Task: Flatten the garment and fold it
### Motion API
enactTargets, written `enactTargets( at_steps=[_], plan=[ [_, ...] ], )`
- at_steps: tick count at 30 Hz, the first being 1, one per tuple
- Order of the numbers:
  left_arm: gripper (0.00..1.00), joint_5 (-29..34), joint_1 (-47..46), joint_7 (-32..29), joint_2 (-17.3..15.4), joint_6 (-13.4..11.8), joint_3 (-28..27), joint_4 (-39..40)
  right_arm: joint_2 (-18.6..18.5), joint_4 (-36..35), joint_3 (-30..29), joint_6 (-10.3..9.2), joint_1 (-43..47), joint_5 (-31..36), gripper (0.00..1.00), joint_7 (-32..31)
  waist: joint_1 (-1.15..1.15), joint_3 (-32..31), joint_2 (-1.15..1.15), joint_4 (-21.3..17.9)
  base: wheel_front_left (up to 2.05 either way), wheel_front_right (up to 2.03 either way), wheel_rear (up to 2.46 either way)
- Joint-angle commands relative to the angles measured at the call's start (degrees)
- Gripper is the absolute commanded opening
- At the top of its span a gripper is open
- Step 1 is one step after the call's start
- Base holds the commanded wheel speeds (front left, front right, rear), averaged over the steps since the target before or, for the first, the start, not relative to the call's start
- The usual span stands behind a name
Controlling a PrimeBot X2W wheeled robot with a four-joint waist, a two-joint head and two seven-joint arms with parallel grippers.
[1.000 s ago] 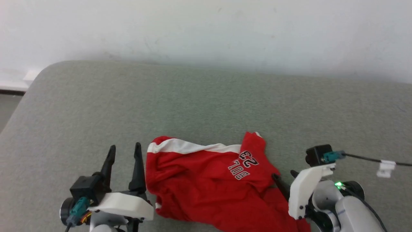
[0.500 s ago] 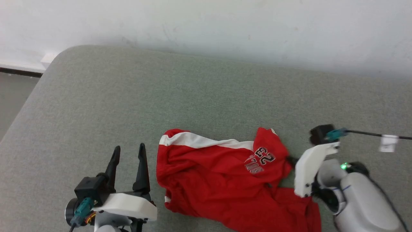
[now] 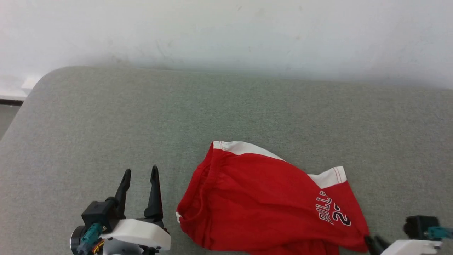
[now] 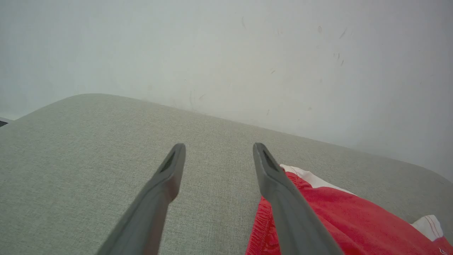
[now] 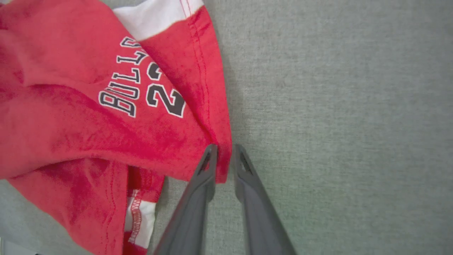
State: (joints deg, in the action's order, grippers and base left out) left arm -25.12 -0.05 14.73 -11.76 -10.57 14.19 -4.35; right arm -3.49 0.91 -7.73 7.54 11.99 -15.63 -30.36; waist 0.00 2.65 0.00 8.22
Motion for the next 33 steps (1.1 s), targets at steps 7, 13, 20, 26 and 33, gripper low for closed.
enactTargets(
  at_steps=[7, 13, 20, 26, 33],
  plan=[
    [1.0, 0.1, 0.2, -0.3, -0.5, 0.2, 0.1, -0.2, 0.6, -7.1, -4.3, -0.05, -3.3, 0.0, 1.0, 9.5, 0.0, -0.5, 0.0, -0.6, 0.0, 0.0, 0.0],
    [1.0, 0.1, -0.5, -0.3, -0.3, 0.4, 0.6, 0.1, -1.8, 0.1, -1.1, -0.05, -12.3, 0.0, 1.0, 5.9, 0.0, 0.9, 0.0, 0.9, 0.0, 0.0, 0.0],
    [1.0, 0.0, -2.4, -0.1, 0.7, 0.9, 1.3, 0.0, -7.5, 14.2, 5.2, -0.05, -24.4, -2.6, 1.0, -3.8, 0.0, 3.7, 0.0, 3.7, 0.0, 0.0, 0.0],
    [1.0, 0.1, -3.4, 0.1, 1.6, 1.3, 1.0, -0.5, -11.1, 23.0, 12.3, -0.05, -30.6, -5.6, 1.0, -10.9, 0.0, 6.1, 0.0, 5.2, 0.0, 0.0, 0.0],
    [1.0, 0.2, -3.8, 0.2, 1.6, 2.0, 0.5, -1.3, -12.1, 30.2, 15.9, -0.05, -31.5, -7.9, 0.34, -19.1, 0.0, 6.8, 0.0, 4.9, 0.0, 0.0, 0.0]
  ],
)
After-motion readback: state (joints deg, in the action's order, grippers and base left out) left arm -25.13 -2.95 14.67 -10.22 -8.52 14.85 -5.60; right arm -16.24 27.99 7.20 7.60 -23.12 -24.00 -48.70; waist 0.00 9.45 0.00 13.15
